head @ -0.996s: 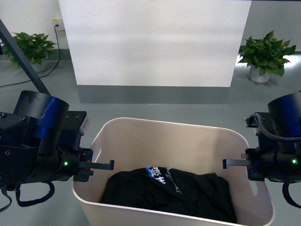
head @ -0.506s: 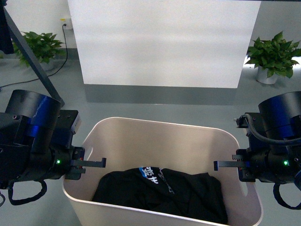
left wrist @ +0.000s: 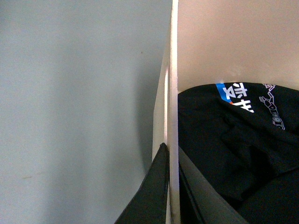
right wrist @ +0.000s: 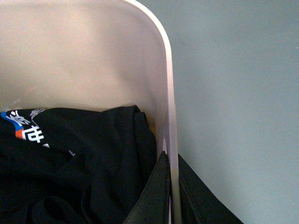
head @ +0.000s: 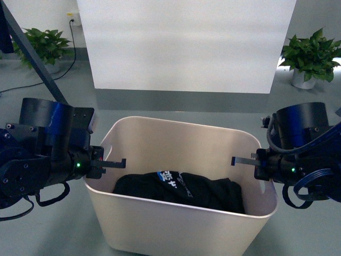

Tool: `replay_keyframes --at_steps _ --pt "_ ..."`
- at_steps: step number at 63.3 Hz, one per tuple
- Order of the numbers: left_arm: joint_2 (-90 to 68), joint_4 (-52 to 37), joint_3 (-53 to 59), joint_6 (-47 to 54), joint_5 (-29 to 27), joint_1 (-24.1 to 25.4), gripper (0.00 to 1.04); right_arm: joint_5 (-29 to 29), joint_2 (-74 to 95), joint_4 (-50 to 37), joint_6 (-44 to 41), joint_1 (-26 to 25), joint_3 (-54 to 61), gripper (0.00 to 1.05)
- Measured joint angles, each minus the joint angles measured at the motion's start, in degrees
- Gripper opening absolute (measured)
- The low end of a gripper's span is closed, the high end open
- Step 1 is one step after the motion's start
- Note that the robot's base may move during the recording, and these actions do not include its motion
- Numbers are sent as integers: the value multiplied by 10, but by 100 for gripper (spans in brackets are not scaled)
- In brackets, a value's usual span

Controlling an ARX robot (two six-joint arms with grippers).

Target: Move hamper under clothes hanger

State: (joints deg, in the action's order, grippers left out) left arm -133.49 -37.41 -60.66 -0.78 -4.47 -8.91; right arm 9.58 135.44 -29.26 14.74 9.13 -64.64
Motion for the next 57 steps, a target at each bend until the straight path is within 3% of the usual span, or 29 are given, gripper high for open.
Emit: replay_keyframes --at_steps 28,33,39,57 --pt "-62 54 -54 22 -25 -15 4 8 43 -2 12 10 -31 3" --pt "-64 62 -55 28 -16 -16 18 9 45 -8 14 11 -27 10" --pt "-63 51 -54 39 -10 -16 36 4 43 -22 16 13 -16 28" --pt "9 18 -24 47 10 -17 74 9 -23 -56 16 17 38 67"
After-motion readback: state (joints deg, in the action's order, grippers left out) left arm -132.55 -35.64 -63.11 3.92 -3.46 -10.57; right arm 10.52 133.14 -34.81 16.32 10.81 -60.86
